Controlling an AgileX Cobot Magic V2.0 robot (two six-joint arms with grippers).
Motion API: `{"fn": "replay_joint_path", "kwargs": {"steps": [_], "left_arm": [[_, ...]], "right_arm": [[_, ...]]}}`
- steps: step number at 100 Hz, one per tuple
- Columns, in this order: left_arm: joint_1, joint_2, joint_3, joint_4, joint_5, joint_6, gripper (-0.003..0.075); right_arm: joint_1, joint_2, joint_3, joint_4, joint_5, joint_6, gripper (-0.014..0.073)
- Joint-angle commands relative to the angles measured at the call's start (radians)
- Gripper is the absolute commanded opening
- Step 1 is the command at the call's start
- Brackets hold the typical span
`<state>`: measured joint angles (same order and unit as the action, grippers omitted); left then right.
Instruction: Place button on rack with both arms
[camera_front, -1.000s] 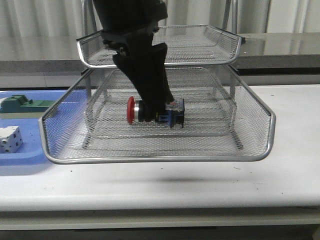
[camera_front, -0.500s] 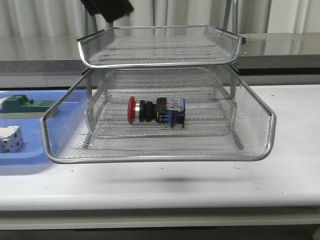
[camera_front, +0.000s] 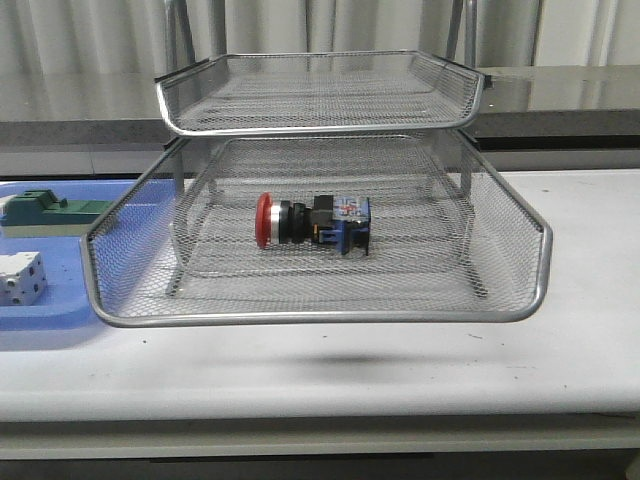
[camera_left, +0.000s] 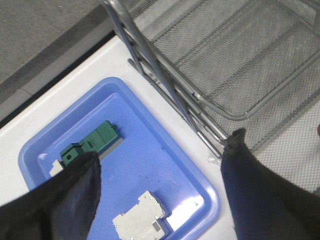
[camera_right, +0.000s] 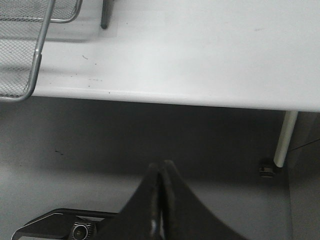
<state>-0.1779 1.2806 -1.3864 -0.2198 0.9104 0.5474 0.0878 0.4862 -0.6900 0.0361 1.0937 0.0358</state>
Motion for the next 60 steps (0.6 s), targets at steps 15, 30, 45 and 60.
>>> {"fn": "replay_joint_path", "kwargs": {"steps": [15,30,45,60], "left_arm": [[0.024,-0.245,0.266,-0.08,-0.345,-0.017,0.0493],[0.024,-0.401,0.479,-0.122,-0.523,-0.017,0.0493],[0.024,-0.563,0.681,-0.188,-0.653,-0.017,0.0493],[0.024,-0.706,0.836,-0.216,-0.718,-0.017,0.0493]], "right_arm": [[-0.001,0.005,-0.033,-0.009,-0.046,-0.001,-0.0068],[-0.001,0.005,-0.033,-0.009,-0.046,-0.001,-0.0068],[-0.001,0.005,-0.033,-0.009,-0.046,-0.001,-0.0068],[-0.001,0.005,-0.033,-0.009,-0.046,-0.001,-0.0068]]}}
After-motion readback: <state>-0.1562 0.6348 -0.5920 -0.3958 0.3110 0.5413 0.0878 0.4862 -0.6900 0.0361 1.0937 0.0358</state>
